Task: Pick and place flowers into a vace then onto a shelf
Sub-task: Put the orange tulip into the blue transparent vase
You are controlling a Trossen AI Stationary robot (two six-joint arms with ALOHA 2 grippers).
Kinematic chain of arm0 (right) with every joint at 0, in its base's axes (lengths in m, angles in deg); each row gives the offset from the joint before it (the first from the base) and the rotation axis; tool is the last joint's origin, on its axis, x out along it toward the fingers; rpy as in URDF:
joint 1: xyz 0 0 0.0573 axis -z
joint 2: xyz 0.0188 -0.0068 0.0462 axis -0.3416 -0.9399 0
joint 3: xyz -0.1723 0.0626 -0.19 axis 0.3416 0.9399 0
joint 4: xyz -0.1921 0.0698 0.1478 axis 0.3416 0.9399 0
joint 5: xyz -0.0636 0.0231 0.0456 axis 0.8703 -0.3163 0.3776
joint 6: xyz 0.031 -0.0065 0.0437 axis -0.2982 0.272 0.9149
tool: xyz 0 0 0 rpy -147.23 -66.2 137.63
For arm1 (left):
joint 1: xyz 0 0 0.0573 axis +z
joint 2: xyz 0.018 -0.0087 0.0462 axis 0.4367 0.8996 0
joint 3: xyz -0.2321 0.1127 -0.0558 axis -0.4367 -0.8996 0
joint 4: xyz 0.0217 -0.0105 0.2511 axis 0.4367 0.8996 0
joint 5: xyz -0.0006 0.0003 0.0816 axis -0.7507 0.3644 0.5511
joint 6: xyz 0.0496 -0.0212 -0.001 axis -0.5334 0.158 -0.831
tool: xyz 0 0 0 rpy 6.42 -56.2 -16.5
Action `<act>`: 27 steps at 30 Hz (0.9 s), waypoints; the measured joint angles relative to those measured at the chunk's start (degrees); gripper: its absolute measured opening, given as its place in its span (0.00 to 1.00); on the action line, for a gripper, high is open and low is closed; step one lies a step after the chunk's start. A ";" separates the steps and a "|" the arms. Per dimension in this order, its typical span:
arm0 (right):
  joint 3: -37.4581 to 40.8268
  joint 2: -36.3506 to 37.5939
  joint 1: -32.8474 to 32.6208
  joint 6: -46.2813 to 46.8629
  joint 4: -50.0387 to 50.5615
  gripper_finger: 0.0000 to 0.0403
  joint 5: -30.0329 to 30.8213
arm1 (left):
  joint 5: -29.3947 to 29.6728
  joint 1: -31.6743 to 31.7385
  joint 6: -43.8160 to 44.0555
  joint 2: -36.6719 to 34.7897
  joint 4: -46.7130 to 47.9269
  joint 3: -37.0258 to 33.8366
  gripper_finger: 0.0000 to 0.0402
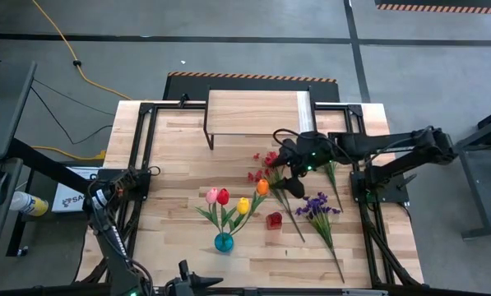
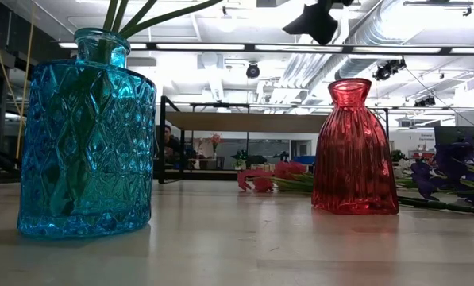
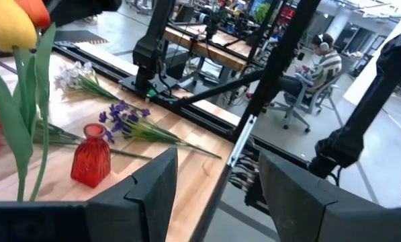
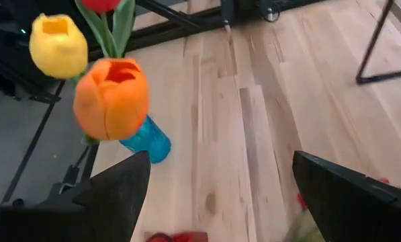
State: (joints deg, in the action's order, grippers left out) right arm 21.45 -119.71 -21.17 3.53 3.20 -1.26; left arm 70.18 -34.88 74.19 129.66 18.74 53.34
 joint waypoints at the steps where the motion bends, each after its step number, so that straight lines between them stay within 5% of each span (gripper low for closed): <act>1: -0.01 -0.44 -0.30 0.21 -1.15 0.88 -0.09 | 0.05 -0.15 0.57 0.00 0.53 0.00 0.59; 27: 0.04 -5.19 -7.63 3.64 -13.73 0.88 0.92 | -1.85 -0.02 4.92 -0.04 4.58 -0.02 0.59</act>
State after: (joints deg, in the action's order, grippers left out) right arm 21.49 -124.91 -28.80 7.17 -10.52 -0.34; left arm 68.33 -34.90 79.11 129.62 23.33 53.32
